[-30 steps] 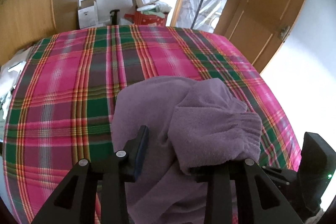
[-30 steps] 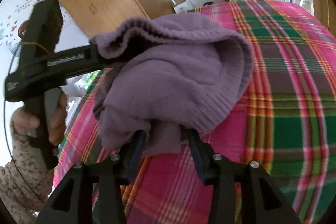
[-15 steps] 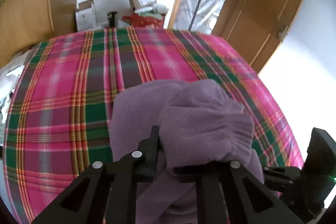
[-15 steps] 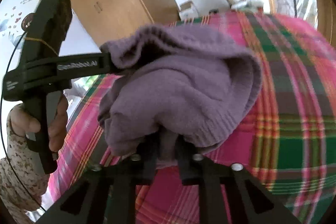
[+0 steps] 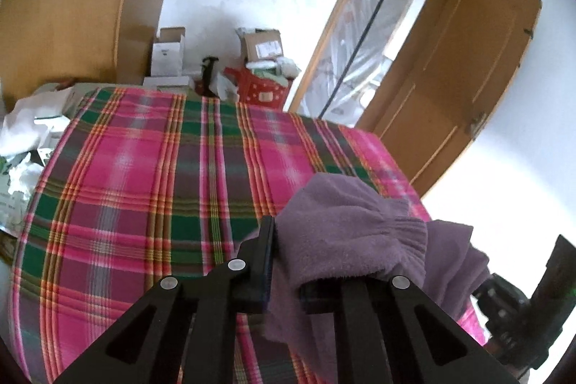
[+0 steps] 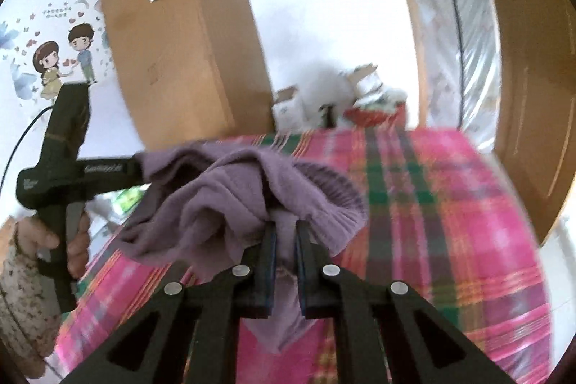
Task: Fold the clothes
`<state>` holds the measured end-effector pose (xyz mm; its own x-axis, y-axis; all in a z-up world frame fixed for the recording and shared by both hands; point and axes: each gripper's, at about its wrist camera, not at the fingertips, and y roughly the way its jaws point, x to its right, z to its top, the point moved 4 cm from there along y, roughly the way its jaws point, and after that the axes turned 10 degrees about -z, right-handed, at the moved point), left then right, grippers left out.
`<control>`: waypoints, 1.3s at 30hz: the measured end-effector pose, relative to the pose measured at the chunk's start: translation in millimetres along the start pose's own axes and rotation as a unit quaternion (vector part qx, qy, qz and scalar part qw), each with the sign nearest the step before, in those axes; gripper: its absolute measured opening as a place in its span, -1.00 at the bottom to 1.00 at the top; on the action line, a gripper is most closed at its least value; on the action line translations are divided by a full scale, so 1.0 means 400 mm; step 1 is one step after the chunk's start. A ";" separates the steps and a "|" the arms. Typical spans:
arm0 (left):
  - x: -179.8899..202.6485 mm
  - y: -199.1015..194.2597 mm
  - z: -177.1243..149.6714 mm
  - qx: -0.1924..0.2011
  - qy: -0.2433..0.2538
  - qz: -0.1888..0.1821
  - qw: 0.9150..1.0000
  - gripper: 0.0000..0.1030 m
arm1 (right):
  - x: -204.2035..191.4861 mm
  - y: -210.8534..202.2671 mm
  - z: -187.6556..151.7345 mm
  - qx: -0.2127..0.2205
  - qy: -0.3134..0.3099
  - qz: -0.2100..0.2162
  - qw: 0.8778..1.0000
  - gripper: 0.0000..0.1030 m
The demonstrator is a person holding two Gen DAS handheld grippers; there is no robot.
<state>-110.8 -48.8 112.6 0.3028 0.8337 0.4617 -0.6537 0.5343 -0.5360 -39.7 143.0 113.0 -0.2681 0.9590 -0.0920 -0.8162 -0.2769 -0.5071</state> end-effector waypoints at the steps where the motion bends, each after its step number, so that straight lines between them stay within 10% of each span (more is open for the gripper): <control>1: 0.003 -0.006 0.004 0.004 -0.003 -0.003 1.000 -0.78 | 0.007 -0.013 0.020 0.012 -0.004 -0.010 1.000 -0.83; 9: -0.002 -0.059 0.011 0.050 -0.034 -0.020 0.998 -0.79 | 0.044 -0.086 0.131 0.078 -0.036 -0.081 0.993 -0.84; 27: -0.166 -0.057 -0.260 -0.041 -0.094 0.026 0.994 -0.77 | 0.070 -0.013 -0.181 -0.120 -0.037 -0.037 0.991 -0.74; 39: -0.210 -0.181 -0.310 -0.023 -0.087 0.052 0.995 -0.46 | 0.078 -0.079 -0.135 -0.098 -0.014 -0.019 0.995 -0.49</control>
<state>-2.9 -140.4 25.1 0.1076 0.8506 0.5147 -0.6415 0.4549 -0.6176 5.3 185.0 79.9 -0.2561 0.9655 -0.0467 -0.7112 -0.2209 -0.6674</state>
